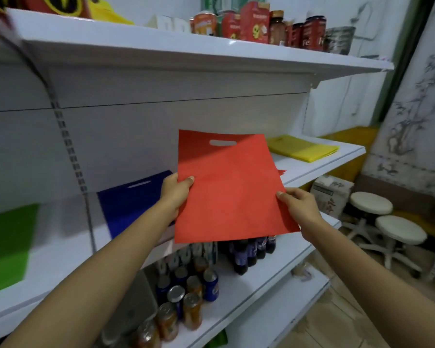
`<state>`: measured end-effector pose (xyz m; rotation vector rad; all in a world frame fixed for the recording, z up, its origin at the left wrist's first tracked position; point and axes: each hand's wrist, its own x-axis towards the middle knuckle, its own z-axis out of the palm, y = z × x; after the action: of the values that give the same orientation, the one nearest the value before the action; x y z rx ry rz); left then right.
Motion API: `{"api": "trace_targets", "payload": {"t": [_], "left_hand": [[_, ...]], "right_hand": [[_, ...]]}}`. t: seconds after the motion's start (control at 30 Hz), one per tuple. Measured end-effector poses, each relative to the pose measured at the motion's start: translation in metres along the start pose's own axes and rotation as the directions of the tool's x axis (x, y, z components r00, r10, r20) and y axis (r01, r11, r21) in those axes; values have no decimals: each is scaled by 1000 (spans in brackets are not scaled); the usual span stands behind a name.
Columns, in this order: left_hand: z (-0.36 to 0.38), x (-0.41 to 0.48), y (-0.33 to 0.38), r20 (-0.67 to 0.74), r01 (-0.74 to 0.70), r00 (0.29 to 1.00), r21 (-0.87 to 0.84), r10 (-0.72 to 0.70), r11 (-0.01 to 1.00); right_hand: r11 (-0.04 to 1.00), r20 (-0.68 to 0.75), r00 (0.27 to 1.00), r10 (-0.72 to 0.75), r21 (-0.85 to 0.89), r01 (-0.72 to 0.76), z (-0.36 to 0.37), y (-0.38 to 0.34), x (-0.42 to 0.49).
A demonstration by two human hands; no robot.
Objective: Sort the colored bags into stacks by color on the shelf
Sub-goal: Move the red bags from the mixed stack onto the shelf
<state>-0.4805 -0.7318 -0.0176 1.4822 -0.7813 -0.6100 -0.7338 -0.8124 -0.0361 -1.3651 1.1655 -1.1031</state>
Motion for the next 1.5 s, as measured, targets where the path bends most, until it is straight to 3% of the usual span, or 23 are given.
{"api": "trace_targets", "payload": {"t": [0.23, 0.4, 0.63, 0.8, 0.93, 1.07, 1.17, 1.5], "left_hand": [[78, 84, 4, 44, -29, 999, 21, 28, 999], [95, 115, -10, 61, -47, 997, 192, 36, 980], [97, 143, -27, 5, 33, 999, 282, -36, 959], [98, 154, -35, -107, 113, 991, 316, -83, 942], [106, 160, -43, -225, 200, 966, 336, -128, 920], [118, 162, -53, -313, 270, 943, 520, -113, 810], [126, 161, -53, -364, 285, 930, 616, -56, 735], [138, 168, -57, -396, 335, 917, 709, -42, 620]], "right_hand": [[994, -55, 995, -83, -82, 78, -23, -19, 111], [993, -63, 996, -65, -98, 59, -23, -6, 170], [988, 22, 998, -55, -146, 57, -5, 15, 248], [969, 118, 990, -79, -223, 104, 9, 20, 297], [914, 224, 970, -99, -364, 178, 14, 24, 332], [712, 357, 928, -110, -623, 324, 19, 36, 354], [603, 402, 905, -137, -691, 398, 22, 43, 363], [626, 517, 842, -156, -607, 489, 23, 43, 382]]}}
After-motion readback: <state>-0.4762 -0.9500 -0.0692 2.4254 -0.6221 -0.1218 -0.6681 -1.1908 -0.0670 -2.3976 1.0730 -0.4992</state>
